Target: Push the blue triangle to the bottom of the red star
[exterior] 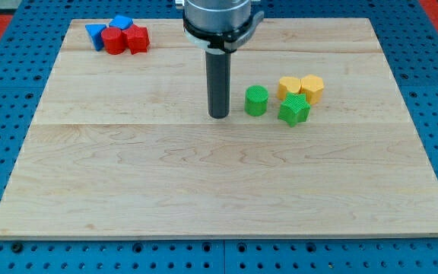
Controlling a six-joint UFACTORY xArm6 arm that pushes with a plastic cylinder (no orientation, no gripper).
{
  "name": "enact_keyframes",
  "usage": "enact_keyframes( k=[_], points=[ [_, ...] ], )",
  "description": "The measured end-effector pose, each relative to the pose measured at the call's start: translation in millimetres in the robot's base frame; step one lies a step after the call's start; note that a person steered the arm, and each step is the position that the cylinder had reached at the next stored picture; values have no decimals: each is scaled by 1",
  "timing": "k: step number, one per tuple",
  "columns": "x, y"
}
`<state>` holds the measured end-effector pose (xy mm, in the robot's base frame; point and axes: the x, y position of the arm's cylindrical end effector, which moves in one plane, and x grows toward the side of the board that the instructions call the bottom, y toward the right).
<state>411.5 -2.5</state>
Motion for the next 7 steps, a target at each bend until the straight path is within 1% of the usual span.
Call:
enact_keyframes(
  k=[1, 2, 3, 4, 5, 6, 7],
  points=[
    [-3, 40],
    [-3, 57],
    [-5, -36],
    [-33, -145],
    [-89, -244],
    [-142, -302],
    [-200, -301]
  ],
)
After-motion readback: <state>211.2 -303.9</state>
